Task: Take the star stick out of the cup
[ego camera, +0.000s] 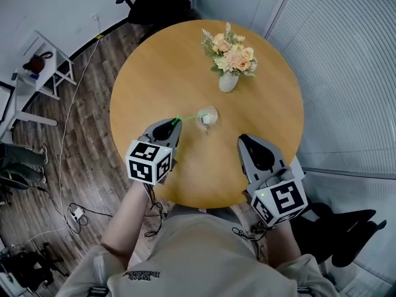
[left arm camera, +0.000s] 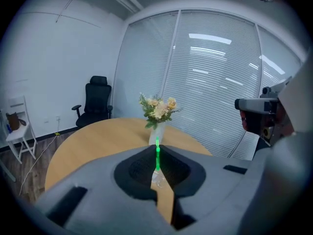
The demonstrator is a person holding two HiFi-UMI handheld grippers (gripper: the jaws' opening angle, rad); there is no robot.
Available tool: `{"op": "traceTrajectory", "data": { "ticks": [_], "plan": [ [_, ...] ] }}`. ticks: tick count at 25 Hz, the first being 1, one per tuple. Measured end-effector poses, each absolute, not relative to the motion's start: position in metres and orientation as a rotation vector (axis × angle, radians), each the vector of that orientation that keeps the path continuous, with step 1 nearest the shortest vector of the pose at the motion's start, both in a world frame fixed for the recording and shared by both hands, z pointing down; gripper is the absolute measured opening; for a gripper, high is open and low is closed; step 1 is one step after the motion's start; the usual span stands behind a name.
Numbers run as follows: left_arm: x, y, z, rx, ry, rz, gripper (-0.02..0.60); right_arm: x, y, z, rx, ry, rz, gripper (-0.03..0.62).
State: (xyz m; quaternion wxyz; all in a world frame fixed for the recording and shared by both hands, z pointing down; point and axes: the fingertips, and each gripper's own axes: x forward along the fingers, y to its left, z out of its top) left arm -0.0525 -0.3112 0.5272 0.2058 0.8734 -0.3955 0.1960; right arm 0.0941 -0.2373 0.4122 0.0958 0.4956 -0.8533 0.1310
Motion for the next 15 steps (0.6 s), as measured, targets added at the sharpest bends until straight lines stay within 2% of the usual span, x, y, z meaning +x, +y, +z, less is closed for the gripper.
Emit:
{"op": "traceTrajectory", "data": {
  "ticks": [6,15],
  "plan": [
    [-0.062,-0.294,0.471,2.55,-1.145,0.48,0.032,0.089,-0.225,0.378,1.481,-2.622,0.381,0.037],
    [-0.075,-0.265,0.377,2.727,-1.321,0.362,0.033,0.079,-0.202,0.309,1.461,-2.636,0.035,0.037]
  ]
}}
